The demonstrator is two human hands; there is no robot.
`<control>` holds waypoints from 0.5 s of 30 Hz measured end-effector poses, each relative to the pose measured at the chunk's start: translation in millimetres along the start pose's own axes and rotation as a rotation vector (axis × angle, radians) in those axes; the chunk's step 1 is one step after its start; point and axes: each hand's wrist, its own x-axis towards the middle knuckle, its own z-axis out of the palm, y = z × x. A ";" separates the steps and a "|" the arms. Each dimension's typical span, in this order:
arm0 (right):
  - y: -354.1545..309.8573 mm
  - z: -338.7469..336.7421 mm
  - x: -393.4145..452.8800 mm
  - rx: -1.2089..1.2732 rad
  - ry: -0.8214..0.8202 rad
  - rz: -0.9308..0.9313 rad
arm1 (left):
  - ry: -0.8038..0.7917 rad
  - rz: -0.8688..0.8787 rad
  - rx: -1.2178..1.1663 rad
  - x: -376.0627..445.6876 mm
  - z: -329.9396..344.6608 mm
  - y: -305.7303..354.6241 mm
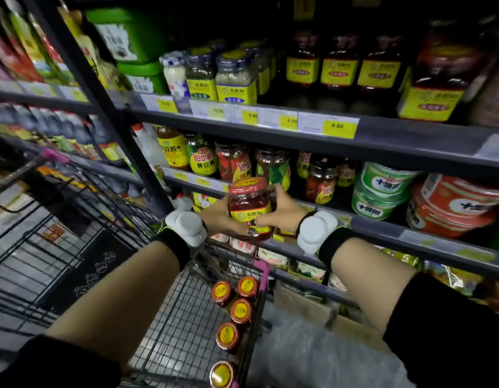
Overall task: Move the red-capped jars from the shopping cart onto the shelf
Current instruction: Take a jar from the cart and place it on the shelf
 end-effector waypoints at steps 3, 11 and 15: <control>-11.3 -13.9 -5.7 0.008 0.032 -0.041 | -0.014 0.051 0.043 3.9 -2.7 18.1; -52.8 -64.4 -19.6 0.089 0.212 -0.220 | 0.033 0.223 0.106 14.6 -8.4 100.9; -71.2 -81.9 -23.5 0.114 0.327 -0.297 | 0.120 0.272 0.184 25.4 -14.5 129.6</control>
